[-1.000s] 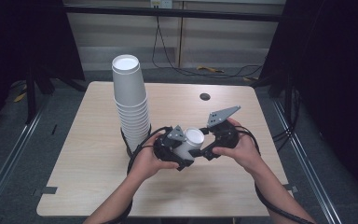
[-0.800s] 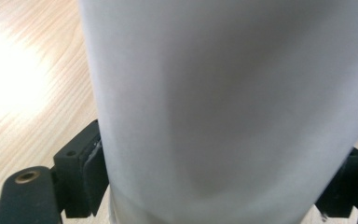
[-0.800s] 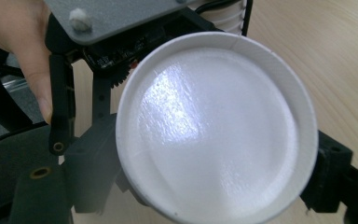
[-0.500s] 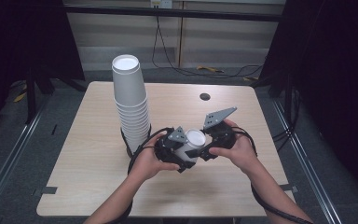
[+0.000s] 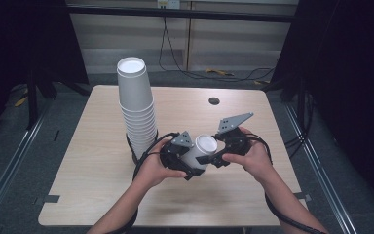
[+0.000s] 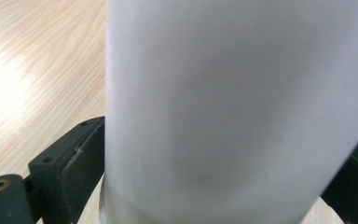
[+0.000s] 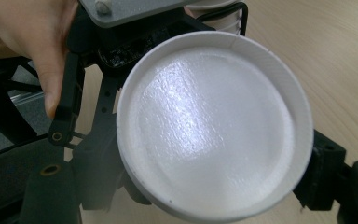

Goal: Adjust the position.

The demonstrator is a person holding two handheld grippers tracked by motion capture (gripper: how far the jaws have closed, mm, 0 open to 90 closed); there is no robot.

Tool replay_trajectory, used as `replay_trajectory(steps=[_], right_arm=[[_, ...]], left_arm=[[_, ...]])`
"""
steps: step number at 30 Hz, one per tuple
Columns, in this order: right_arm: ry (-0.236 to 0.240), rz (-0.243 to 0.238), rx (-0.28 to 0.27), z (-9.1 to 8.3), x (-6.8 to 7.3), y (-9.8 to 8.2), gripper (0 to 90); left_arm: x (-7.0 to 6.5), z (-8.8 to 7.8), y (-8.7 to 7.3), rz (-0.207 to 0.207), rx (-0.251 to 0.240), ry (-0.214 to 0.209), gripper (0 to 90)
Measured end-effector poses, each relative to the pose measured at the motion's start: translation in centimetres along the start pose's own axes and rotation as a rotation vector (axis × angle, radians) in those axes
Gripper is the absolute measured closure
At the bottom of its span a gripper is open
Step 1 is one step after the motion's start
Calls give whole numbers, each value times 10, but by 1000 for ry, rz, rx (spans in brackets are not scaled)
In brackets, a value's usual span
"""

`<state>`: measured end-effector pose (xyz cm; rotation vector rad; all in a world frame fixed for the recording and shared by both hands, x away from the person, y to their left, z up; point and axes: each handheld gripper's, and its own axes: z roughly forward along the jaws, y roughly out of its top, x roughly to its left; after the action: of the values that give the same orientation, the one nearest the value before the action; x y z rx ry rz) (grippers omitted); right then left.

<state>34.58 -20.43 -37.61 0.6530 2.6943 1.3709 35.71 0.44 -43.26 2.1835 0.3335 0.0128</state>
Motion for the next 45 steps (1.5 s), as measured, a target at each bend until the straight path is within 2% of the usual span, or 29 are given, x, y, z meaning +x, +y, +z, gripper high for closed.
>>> replay_trajectory(steps=[9,19,21,24,29,36,39,40,43,44,45], right_arm=[[13,23,-29,-3,-2,-4,232],[23,32,-46,-6,-4,-7,225],[28,42,-55,-6,-4,-8,223],[33,46,-49,-6,-5,-9,217],[32,-1,15,-7,-3,-5,215],[45,-100,228,-6,1,9,172],[51,-126,306,-5,2,16,171],[51,-126,306,-5,2,16,171],[74,-126,354,-4,2,20,175],[83,-134,367,-3,1,21,163],[85,-128,364,-2,1,22,182]], left_arm=[[0,-1,-1,-8,-12,-10,49],[-1,-3,2,16,-8,-9,70],[-2,-3,3,10,-4,-16,80],[-2,-4,4,45,23,-7,93],[-4,-3,4,49,40,-17,111],[-8,0,6,87,92,-21,117],[-8,0,6,94,92,-26,121],[-9,0,6,94,96,-27,121],[-10,1,7,115,103,-41,126],[-11,1,7,119,100,-48,157],[-11,1,7,121,98,-51,154]])
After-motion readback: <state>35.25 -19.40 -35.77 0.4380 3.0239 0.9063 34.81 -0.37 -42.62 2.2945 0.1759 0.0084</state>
